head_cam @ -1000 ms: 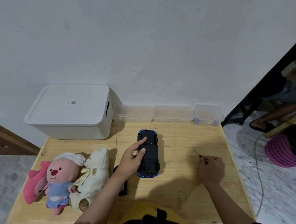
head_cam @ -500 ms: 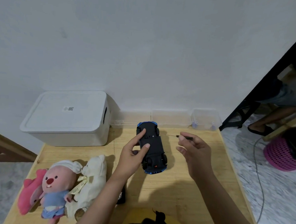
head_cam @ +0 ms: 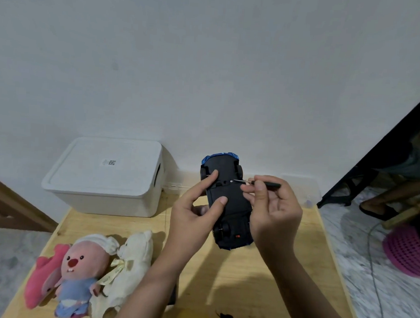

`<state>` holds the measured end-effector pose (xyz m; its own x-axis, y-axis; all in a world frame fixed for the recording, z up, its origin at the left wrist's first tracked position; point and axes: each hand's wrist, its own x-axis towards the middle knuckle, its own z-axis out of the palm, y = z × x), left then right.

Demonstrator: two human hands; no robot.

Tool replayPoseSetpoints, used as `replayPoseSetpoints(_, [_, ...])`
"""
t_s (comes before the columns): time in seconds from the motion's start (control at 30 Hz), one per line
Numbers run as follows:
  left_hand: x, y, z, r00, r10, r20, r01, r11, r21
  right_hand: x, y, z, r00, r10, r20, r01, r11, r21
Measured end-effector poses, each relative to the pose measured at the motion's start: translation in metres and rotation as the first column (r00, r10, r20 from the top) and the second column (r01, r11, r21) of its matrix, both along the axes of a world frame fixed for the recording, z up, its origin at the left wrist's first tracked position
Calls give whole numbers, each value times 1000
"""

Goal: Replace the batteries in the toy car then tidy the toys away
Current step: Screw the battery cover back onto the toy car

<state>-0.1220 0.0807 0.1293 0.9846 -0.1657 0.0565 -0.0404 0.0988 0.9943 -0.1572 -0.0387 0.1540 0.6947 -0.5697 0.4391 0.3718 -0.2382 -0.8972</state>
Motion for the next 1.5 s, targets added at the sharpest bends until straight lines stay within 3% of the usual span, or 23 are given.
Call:
replayPoseSetpoints(0.17, [-3,0,5,1000,6,18,-7,1000,10,0,-1,-2,1000,-8,23,9,998,-63])
replayPoseSetpoints(0.47, [-6,-1,10,1000,15,19,-16,1000,11,-1,0,0,1000,-12,9,12,1000,-16])
replayPoseSetpoints(0.77, [-8,0,13,999,35,21,-36,999,13,0,-1,-5,1000,1,11,0,998,-68])
replayPoseSetpoints(0.93, [-7,1,13,999,42,9,-42,999,14,4,-4,-5,1000,5,2,-4,979,-204])
replayPoseSetpoints(1.07, [-7,2,9,999,49,0,-49,998,29,7,-11,6,988,42,-146,-83,954,-287])
replayPoseSetpoints(1.27, [-8,2,7,1000,28,-12,-27,998,56,15,-21,24,957,55,-285,-206,820,-534])
replayPoseSetpoints(1.5, [-6,1,8,999,32,-30,-31,998,47,19,-21,24,972,91,-217,-182,878,-444])
